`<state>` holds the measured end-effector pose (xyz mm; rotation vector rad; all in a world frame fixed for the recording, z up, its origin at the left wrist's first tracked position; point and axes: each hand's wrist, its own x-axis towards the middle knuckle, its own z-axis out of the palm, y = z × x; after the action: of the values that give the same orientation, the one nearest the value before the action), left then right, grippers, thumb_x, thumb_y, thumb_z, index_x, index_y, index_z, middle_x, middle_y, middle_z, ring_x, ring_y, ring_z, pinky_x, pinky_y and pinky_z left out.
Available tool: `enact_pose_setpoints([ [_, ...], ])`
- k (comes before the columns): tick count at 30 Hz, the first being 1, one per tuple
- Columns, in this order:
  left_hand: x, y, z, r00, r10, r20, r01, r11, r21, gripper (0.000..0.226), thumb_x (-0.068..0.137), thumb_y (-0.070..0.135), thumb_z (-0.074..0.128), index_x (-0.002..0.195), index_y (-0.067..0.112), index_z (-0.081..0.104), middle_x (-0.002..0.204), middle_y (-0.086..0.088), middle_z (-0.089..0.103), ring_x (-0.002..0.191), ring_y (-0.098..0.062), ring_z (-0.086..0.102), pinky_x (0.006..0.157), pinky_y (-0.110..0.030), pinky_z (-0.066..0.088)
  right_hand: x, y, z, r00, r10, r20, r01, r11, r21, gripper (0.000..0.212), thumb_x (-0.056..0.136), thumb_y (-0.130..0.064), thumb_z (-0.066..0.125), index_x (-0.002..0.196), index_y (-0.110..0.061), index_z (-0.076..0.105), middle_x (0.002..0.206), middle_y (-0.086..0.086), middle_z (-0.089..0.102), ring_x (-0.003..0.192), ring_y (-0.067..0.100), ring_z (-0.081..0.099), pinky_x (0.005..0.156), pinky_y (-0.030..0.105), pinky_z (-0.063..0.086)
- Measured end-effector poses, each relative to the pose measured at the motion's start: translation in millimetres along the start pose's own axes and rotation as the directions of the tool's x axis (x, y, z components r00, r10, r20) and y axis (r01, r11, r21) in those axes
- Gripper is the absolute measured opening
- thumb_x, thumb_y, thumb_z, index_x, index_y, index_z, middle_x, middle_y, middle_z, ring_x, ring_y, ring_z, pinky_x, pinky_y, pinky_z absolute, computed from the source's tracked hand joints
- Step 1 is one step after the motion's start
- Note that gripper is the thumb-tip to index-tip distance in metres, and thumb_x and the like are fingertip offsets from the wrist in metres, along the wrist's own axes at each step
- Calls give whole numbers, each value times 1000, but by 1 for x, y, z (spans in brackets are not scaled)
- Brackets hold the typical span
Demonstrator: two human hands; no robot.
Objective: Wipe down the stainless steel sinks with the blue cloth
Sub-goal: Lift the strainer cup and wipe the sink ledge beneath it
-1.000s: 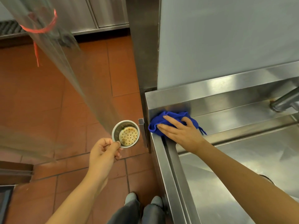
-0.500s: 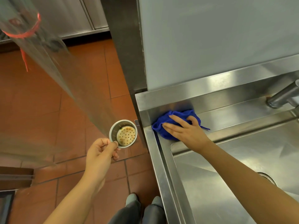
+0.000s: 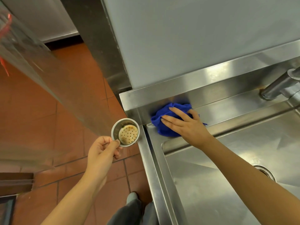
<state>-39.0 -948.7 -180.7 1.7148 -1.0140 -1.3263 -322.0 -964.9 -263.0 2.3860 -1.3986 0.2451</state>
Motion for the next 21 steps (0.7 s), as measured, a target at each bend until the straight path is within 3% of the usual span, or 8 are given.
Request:
enact_pose_setpoints([
  [2,-2,-1,7,1000,-9,12,9,1000,3,18,91,1,56,76,10,54,50,5,55,47,-6,49,60,-30,45,5,3,-9,981,64,-181,-64,998,6,62,86,-5,60,141,-25,38,148,-7,38,139,27,28,94,46,35],
  [5,-5,-1,16,999,-15,32,14,1000,20,18,91,0,56,75,9,55,52,3,57,49,-8,49,63,-34,47,8,6,-8,957,132,-257,-139,990,-10,49,97,-8,41,142,-26,37,149,-7,32,140,28,28,94,46,34],
  [7,-4,0,19,999,-10,35,9,999,39,18,91,0,56,75,9,55,51,4,56,52,-10,50,64,-34,47,-2,7,7,966,132,-223,-142,990,-26,55,91,-4,46,140,-27,37,148,-7,32,138,28,29,91,46,32],
  [11,-2,4,21,999,9,44,-12,999,47,20,92,1,55,75,11,54,49,5,54,67,-23,57,60,-30,45,-18,12,17,996,88,-5,-88,996,-5,90,63,4,79,138,-26,39,144,-10,46,136,23,31,88,46,37],
  [13,-2,5,23,999,8,51,-10,999,52,21,92,0,55,75,11,52,47,6,53,64,-21,54,58,-28,44,-16,16,5,996,79,-49,-79,997,4,83,69,2,74,139,-25,37,145,-9,44,137,24,30,87,46,39],
  [17,-3,4,31,998,1,69,-6,998,68,20,92,0,55,75,10,52,47,5,53,63,-20,52,59,-28,44,-5,24,-12,926,244,-287,-247,969,28,47,95,-5,43,138,-25,41,146,-6,36,137,29,30,88,45,36],
  [19,-3,4,33,997,-5,75,-1,997,76,20,92,1,55,74,11,53,47,4,53,65,-22,54,61,-31,46,-11,21,-2,921,263,-287,-269,963,19,47,94,-3,42,136,-25,42,143,-6,37,136,29,31,88,44,33],
  [21,-1,5,33,997,-3,77,-3,997,78,20,91,1,56,74,12,53,49,3,53,70,-27,56,63,-33,47,-24,20,15,948,246,-202,-251,968,-2,60,82,1,58,134,-26,44,142,-6,36,133,28,33,87,44,30],
])
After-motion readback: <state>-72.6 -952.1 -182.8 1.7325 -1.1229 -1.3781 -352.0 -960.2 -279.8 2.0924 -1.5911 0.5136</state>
